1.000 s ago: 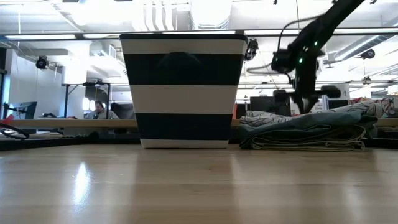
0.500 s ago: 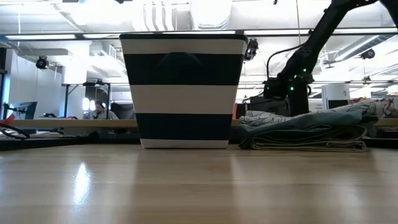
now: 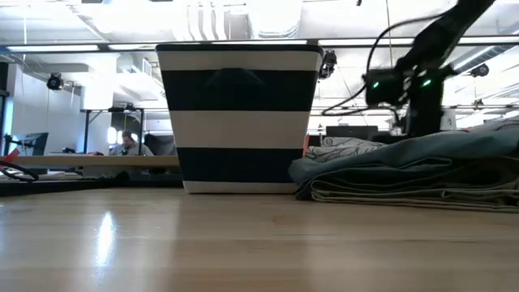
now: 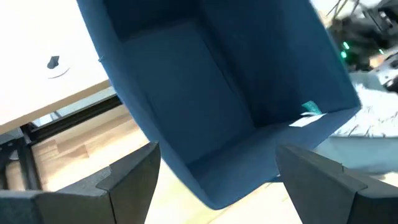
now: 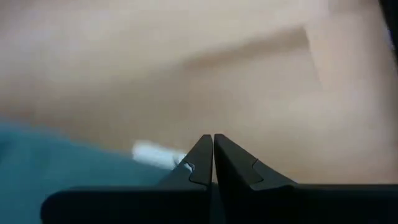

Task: Fold Laundry from Bin
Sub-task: Put the folded clothes into the blue laundry basket

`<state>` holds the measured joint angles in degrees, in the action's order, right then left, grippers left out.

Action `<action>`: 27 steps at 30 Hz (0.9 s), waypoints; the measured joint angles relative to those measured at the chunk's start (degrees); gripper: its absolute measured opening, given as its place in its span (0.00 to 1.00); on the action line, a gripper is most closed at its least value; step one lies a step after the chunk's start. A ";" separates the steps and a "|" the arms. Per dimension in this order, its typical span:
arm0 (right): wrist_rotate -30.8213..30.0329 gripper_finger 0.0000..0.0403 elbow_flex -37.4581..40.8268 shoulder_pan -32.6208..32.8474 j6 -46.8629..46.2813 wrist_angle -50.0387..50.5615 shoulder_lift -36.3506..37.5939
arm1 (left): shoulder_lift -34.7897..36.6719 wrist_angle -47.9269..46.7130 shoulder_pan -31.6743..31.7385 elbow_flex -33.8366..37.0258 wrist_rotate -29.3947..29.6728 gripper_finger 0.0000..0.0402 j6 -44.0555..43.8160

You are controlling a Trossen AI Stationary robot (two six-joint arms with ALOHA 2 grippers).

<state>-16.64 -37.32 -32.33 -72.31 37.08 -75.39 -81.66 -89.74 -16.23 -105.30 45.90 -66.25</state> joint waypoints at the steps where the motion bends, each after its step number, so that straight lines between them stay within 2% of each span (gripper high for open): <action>1: -0.17 0.03 0.86 2.51 -0.43 1.53 2.04 | 0.02 0.55 -0.04 0.00 0.08 0.75 0.37; 5: -0.97 0.03 2.11 13.48 -5.03 6.97 7.35 | -0.55 5.23 -2.51 0.45 -2.24 0.75 4.35; 10: -0.92 0.03 2.49 27.09 -13.10 9.91 7.65 | -2.78 11.46 -9.84 2.37 -7.65 0.75 3.17; 15: 0.01 0.03 2.49 37.94 -21.58 7.79 4.14 | -4.64 11.64 -19.29 5.28 -9.13 0.75 -10.41; 19: 0.15 0.03 1.55 45.34 -25.92 2.15 0.72 | -7.44 14.55 -27.70 7.57 -11.61 0.75 -19.08; 23: 0.37 0.03 -2.62 50.85 -25.19 -0.89 -4.48 | -12.27 16.52 -33.25 10.24 -14.21 0.75 -31.12; 27: 0.45 0.03 -8.95 55.32 -21.16 -0.88 -10.47 | -17.81 18.55 -36.09 11.12 -15.45 0.75 -43.27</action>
<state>-16.19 -46.27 22.99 -93.47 36.20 -85.86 -99.47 -71.19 -52.32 -94.18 30.46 -109.52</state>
